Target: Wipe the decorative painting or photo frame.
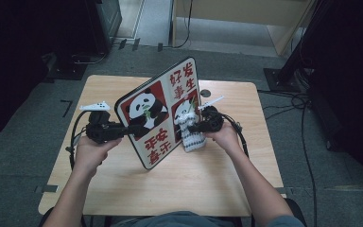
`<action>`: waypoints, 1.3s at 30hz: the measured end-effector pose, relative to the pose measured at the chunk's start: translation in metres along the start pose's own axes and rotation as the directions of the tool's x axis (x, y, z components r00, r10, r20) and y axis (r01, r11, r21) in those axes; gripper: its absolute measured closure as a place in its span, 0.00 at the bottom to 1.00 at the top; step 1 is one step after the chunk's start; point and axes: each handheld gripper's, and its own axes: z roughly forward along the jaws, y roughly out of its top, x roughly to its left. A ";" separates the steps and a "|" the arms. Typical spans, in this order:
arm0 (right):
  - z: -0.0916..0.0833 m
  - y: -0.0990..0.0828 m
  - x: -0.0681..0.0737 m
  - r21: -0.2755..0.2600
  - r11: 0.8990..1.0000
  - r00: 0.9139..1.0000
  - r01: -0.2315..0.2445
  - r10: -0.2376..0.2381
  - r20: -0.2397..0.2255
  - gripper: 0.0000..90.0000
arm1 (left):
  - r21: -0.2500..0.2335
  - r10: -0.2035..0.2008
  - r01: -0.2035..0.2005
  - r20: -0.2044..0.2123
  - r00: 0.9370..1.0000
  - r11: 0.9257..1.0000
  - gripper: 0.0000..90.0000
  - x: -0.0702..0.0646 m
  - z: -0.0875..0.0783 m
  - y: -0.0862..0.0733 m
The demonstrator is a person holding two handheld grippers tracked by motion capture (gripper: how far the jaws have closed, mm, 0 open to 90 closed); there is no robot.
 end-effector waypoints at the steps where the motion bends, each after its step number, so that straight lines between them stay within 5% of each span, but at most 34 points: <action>1: 0.000 0.000 0.000 0.000 1.000 1.000 -0.001 0.001 0.000 0.83 | -0.001 -0.003 0.003 0.001 1.000 1.000 0.83 0.000 0.000 0.000; 14: -0.003 0.002 0.000 0.010 1.000 1.000 -0.001 0.001 0.002 0.84 | -0.001 -0.002 0.002 -0.008 1.000 1.000 0.83 0.000 0.000 0.000; 23: -0.016 0.007 0.001 -0.033 0.999 1.000 0.004 -0.004 0.000 0.85 | -0.003 -0.004 0.004 -0.009 1.000 1.000 0.83 0.000 0.000 0.000; 32: -0.028 0.017 0.011 -0.055 0.998 0.999 0.030 -0.031 -0.009 0.85 | -0.014 -0.001 0.000 -0.047 0.999 1.000 0.80 -0.002 -0.001 0.000; 39: -0.033 0.023 0.019 -0.052 0.997 0.998 0.056 -0.056 0.002 0.85 | -0.013 -0.003 0.003 -0.035 0.999 1.000 0.83 -0.001 -0.002 0.001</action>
